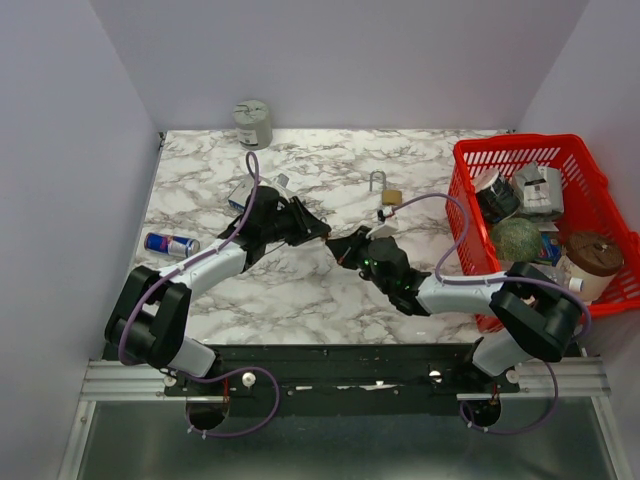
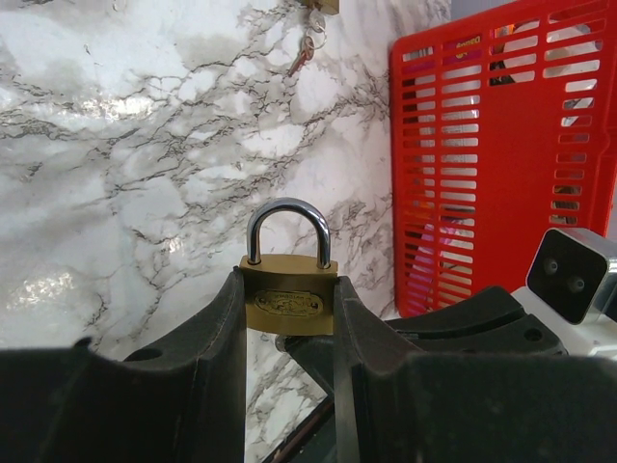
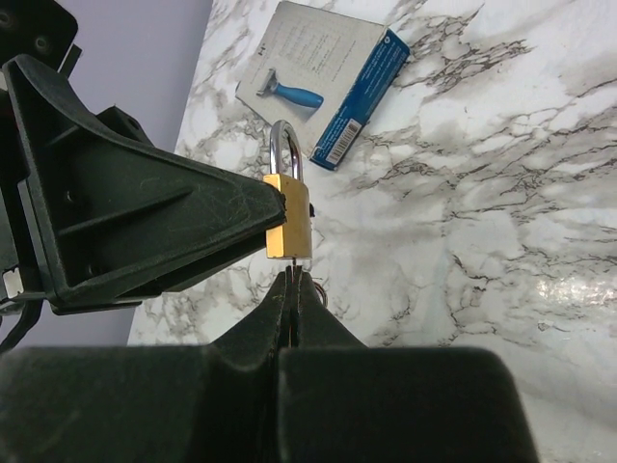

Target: Unlock with the key

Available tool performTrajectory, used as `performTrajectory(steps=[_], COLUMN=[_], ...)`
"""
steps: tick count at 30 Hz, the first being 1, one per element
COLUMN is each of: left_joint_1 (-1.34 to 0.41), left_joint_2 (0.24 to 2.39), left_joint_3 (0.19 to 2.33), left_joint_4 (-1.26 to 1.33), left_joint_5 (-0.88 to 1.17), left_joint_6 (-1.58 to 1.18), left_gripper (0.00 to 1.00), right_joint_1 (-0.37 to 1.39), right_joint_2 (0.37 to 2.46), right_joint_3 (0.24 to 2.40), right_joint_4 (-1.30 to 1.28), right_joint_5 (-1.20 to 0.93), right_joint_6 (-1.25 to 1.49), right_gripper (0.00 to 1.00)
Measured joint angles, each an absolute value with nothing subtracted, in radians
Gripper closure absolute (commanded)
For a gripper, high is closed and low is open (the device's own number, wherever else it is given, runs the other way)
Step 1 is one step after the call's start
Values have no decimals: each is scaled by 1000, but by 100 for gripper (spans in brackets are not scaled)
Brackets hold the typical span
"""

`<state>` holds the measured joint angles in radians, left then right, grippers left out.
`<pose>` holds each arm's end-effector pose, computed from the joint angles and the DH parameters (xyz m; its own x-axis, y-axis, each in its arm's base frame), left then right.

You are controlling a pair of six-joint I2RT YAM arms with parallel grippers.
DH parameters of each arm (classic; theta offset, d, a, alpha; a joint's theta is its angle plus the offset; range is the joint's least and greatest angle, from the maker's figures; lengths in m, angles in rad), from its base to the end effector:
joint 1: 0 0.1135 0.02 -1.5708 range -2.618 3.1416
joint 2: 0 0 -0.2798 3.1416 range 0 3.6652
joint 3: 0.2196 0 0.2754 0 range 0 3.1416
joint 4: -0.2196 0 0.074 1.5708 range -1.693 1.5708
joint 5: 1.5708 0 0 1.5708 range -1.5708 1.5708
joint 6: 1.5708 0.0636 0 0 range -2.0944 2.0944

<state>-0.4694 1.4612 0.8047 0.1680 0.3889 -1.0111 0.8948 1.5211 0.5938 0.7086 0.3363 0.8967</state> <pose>0.3068 -0.1827 0.2127 -0.8300 -0.4583 -0.3180 0.0261 0.5376 -0.8428 0.2330 0.2569 0.1848 -0.5026 0.5521 -0.6653 -0.2278 0.6577 0.7180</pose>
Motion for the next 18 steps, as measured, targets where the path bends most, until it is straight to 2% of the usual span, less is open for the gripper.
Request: performTrajectory(steps=[18], left_joint_1=[-490], left_joint_2=[1459], left_joint_3=[812], left_joint_4=[202], left_joint_5=[330], left_joint_6=[-989], left_gripper=[100], right_joint_1=[890], right_joint_2=[1530], right_joint_3=[636], right_joint_4=[702], right_joint_5=[361], right_joint_6=[712], right_gripper=[99])
